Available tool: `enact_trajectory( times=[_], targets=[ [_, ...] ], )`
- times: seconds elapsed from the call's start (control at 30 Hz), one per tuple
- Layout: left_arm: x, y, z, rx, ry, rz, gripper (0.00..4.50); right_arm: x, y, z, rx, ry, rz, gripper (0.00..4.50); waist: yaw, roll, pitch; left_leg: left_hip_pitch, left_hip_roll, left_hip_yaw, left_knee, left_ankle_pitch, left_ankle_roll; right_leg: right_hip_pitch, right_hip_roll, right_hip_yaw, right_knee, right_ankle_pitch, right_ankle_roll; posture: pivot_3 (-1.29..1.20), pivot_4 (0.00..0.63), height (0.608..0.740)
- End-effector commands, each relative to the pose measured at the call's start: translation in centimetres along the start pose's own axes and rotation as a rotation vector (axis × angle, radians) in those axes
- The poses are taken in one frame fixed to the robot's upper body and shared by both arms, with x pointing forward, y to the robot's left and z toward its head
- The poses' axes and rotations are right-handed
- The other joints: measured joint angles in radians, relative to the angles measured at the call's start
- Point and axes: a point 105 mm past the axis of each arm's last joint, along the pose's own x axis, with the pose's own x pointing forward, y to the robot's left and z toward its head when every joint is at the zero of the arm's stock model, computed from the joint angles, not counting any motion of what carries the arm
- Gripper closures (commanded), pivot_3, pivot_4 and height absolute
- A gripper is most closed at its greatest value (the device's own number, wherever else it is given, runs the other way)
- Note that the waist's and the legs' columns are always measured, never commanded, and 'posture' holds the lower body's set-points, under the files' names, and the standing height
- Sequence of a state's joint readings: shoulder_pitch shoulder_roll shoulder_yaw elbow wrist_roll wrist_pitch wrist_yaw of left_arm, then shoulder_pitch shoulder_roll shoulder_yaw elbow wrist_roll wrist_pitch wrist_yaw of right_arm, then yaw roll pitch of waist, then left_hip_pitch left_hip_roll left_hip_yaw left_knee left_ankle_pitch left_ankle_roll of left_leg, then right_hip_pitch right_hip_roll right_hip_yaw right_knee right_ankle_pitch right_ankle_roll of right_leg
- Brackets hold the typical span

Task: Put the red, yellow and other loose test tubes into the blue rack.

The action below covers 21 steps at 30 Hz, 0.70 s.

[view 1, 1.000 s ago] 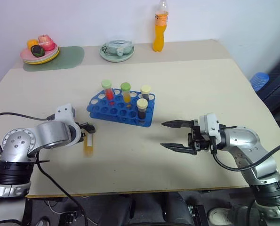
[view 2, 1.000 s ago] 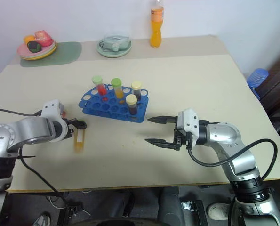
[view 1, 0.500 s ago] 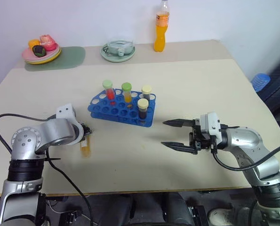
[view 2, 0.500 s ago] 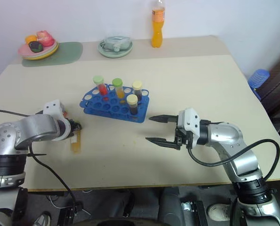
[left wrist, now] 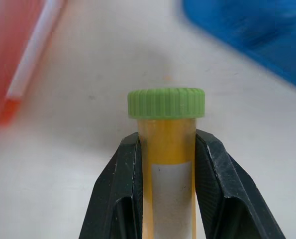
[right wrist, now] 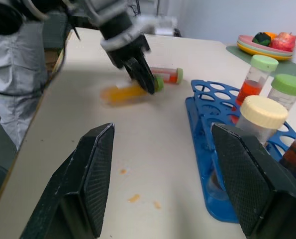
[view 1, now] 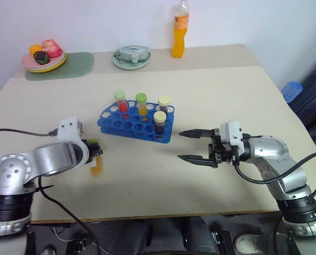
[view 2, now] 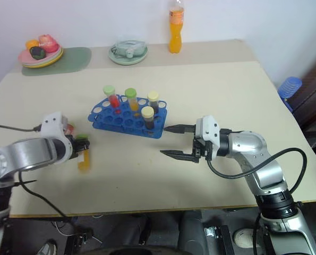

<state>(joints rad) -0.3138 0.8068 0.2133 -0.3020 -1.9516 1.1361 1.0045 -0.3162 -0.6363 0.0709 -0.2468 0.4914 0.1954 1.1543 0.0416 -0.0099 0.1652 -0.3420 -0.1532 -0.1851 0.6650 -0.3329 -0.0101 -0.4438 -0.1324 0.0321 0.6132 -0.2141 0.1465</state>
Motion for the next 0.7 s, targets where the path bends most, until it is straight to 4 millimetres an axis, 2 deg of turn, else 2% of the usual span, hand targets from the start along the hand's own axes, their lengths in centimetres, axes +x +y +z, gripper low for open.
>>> enact_trajectory(
  times=[0.03, 0.07, 0.1, 0.13, 0.2, 0.3, 0.43, 0.5, 0.6, 0.7],
  targets=[
    [-3.1, -3.5, 3.8, 0.175, -0.280, -0.210, 3.71, 0.3, -0.1, 0.9, -0.044, -0.028, 0.010, 1.32, 0.001, 0.000, 0.000, 0.000, 0.000, 0.000, 0.000, 0.000, 0.000, 0.000, 0.000, 0.000, 0.000, 0.000, 0.000, 0.00, 0.150, 0.740],
    [-4.0, -4.5, 5.5, 0.230, -0.440, -0.253, 3.71, 0.2, -0.2, 0.9, -0.044, -0.030, 0.008, 1.32, 0.002, 0.000, 0.000, 0.000, 0.000, 0.000, 0.000, 0.000, 0.000, 0.001, -0.001, 0.000, -0.001, 0.000, 0.000, 0.00, 0.150, 0.740],
    [-5.1, -5.8, 6.6, 0.269, -0.572, -0.333, 3.71, 0.1, -0.2, 0.9, -0.043, -0.031, 0.004, 1.32, 0.001, 0.000, 0.000, 0.000, -0.001, 0.001, 0.000, 0.000, 0.000, 0.001, -0.001, 0.000, -0.001, 0.000, 0.000, 0.00, 0.150, 0.740],
    [-5.8, -6.3, 7.2, 0.350, -0.677, -0.331, 3.71, 0.0, -0.3, 0.9, -0.042, -0.031, -0.002, 1.32, 0.000, 0.000, 0.000, 0.000, 0.000, 0.002, 0.000, 0.000, 0.000, 0.001, -0.001, 0.000, -0.003, 0.000, -0.001, 0.00, 0.150, 0.740],
    [-5.0, -6.5, 7.0, 0.390, -0.709, -0.329, 3.71, -0.3, -0.3, 0.8, -0.043, -0.023, -0.015, 1.32, -0.002, 0.001, 0.000, 0.000, 0.001, 0.003, 0.000, 0.000, 0.001, 0.001, 0.000, 0.000, -0.003, 0.001, -0.001, 0.00, 0.150, 0.740],
    [-4.8, -8.1, 7.1, 0.504, -0.850, -0.389, 3.71, -0.8, -0.3, 0.8, -0.040, -0.013, -0.044, 1.32, -0.001, 0.002, -0.001, 0.001, 0.002, 0.005, -0.002, -0.001, 0.001, 0.001, 0.000, 0.000, -0.004, 0.001, -0.001, 0.00, 0.150, 0.740],
    [-2.8, -8.9, 7.1, 0.647, -1.024, -0.342, 3.71, -1.5, 0.1, 0.7, -0.038, 0.014, -0.083, 1.32, 0.002, 0.001, 0.000, 0.000, 0.003, 0.006, -0.001, -0.001, 0.002, 0.002, 0.001, 0.000, -0.009, 0.002, -0.002, 0.00, 0.150, 0.740],
    [-2.0, -9.3, 6.9, 0.653, -1.094, -0.347, 3.71, -1.8, 0.3, 0.8, -0.035, 0.020, -0.100, 1.32, 0.001, 0.001, 0.000, -0.002, 0.005, 0.006, -0.001, -0.002, 0.003, 0.003, 0.003, 0.000, -0.014, 0.005, -0.003, 0.00, 0.150, 0.740],
    [-0.2, -9.5, 6.0, 0.700, -1.164, -0.327, 3.71, -2.3, 0.6, 1.1, -0.036, 0.039, -0.129, 1.32, 0.001, 0.001, 0.000, -0.003, 0.006, 0.006, -0.001, -0.002, 0.004, 0.003, 0.004, 0.000, -0.018, 0.008, -0.002, 0.00, 0.150, 0.740],
    [1.6, -10.0, 4.6, 0.717, -1.163, -0.373, 3.71, -2.8, 0.6, 1.4, -0.036, 0.053, -0.159, 1.32, 0.001, 0.001, 0.000, -0.003, 0.006, 0.006, 0.000, -0.002, 0.004, 0.003, 0.005, 0.000, -0.018, 0.008, -0.001, 0.00, 0.150, 0.740]
  ],
)
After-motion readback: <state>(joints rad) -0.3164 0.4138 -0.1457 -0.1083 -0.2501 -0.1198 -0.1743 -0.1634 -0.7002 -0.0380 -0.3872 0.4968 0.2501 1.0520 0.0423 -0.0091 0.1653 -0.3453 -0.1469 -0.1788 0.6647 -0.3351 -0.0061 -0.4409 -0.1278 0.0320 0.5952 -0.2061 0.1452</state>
